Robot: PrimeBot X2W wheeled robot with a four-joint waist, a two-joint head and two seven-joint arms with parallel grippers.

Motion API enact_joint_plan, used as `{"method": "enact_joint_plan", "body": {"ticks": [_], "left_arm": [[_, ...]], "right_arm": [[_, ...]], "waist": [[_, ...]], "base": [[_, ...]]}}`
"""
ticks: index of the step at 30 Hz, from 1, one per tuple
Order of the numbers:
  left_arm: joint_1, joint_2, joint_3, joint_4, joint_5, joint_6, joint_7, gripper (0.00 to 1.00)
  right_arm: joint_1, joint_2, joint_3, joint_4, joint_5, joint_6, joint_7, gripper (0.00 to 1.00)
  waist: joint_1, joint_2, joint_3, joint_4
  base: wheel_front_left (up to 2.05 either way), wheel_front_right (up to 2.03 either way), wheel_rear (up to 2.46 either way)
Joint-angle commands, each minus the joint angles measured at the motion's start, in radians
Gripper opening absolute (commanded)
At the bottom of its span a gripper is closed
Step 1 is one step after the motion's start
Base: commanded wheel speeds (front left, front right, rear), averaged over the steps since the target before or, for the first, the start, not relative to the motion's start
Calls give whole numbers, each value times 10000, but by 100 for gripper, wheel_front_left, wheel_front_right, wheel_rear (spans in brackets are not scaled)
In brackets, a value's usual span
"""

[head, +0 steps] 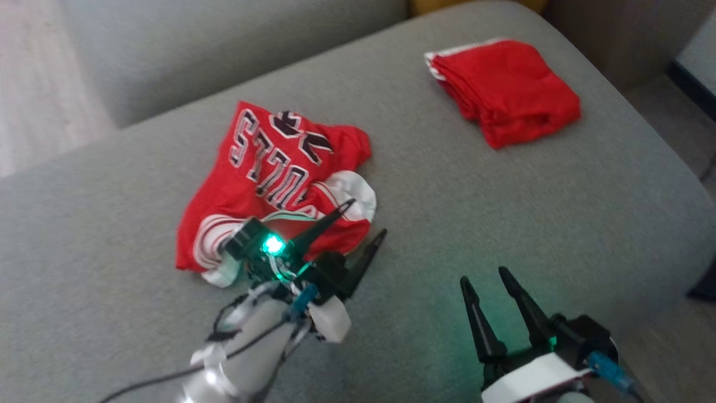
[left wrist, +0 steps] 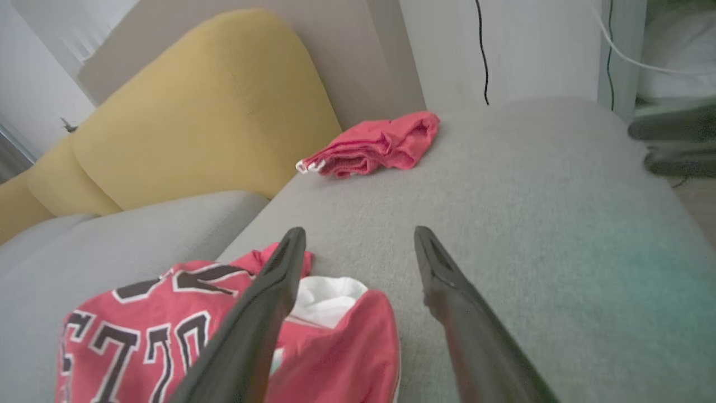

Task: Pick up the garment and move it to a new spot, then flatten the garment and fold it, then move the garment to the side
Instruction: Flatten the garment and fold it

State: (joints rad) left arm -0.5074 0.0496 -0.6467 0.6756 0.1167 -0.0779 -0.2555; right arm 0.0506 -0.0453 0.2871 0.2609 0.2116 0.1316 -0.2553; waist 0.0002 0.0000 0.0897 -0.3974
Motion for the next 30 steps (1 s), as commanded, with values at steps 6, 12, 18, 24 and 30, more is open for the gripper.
{"method": "enact_joint_plan", "body": {"ticks": [6,12,18,24,30], "left_arm": [[-1169,34,306,1929,-41,195,400,100],[-1581,20,325,2610,-335,352,95,0],[-2341,10,296,146,-1143,113,-57,0],[-4423,249,1078,-1669,-1665,-180,-60,0],[-5730,312,2668,-2249,-2851,-244,-61,0]], "right_arm": [[-449,-49,284,-446,154,-9,-65,100],[-438,-49,284,-450,197,-9,-65,100],[-359,-49,370,-397,207,-9,-65,100],[-375,-49,454,-439,288,-9,-65,100],[-218,-49,212,-527,410,-9,-65,100]], "waist": [[-2,0,664,-506],[-2,0,559,-424],[-2,0,-14,-29],[-2,0,-406,320],[-2,0,-551,882]], "base": [[0,0,0],[0,0,0],[0,0,0],[0,0,0],[0,0,0]]}}
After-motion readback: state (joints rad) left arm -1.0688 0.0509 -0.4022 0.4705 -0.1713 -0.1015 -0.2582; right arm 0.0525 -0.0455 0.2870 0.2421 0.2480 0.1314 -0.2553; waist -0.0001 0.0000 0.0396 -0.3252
